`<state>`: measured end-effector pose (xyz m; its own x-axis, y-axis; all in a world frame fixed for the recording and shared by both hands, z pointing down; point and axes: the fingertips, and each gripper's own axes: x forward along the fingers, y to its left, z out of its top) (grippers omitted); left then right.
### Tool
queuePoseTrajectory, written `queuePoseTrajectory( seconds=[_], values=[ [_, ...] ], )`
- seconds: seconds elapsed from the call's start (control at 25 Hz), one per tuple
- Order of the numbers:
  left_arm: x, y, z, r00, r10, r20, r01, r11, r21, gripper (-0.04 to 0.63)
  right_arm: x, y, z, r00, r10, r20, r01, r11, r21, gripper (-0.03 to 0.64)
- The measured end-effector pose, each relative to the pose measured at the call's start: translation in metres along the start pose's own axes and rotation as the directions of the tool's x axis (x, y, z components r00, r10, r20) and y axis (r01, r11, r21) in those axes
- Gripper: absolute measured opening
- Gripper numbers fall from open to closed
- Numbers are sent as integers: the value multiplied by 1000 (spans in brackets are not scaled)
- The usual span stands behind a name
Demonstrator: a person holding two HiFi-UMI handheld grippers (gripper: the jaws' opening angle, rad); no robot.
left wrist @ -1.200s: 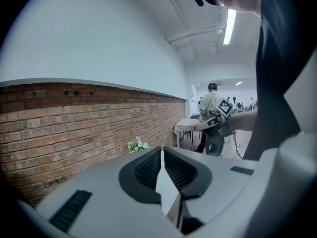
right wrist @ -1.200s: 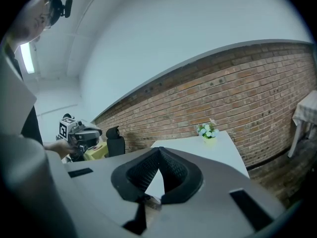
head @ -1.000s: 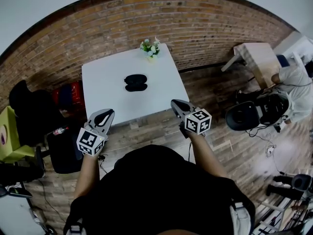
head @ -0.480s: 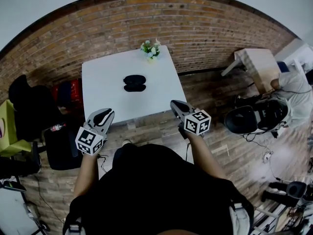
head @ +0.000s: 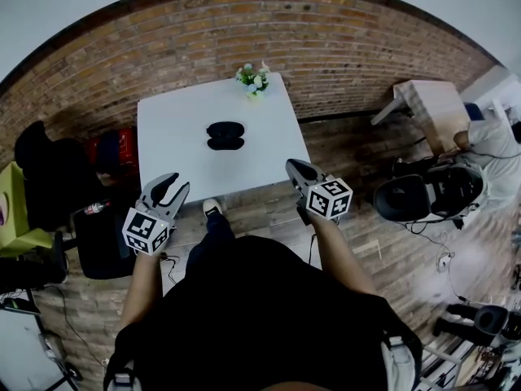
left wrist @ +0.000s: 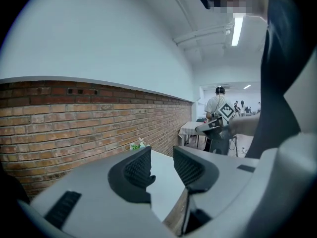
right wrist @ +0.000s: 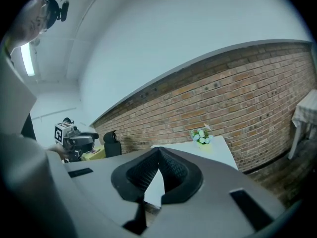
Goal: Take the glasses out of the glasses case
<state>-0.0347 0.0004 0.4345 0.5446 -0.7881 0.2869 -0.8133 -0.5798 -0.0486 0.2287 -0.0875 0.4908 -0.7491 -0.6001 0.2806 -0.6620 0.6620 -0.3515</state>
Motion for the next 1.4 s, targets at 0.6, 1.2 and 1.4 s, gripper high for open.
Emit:
queuePoseTrajectory(
  seconds=[0.6,1.2,1.4],
  values=[
    [18,27,-3,1000,-4,11,5,1000,-18,172,18,-10,13,1000,-6,2,6,1000,6,15],
    [37,84,-10,1000,11,3,-11,999,-48,173,78,-20,31,999,7,-41,-7,1000,-1,15],
    [48,102,-9,1000,4,1,-3,999,-50,173,97,-27,37,999,5,-46,-4,1000,5,15]
  ],
)
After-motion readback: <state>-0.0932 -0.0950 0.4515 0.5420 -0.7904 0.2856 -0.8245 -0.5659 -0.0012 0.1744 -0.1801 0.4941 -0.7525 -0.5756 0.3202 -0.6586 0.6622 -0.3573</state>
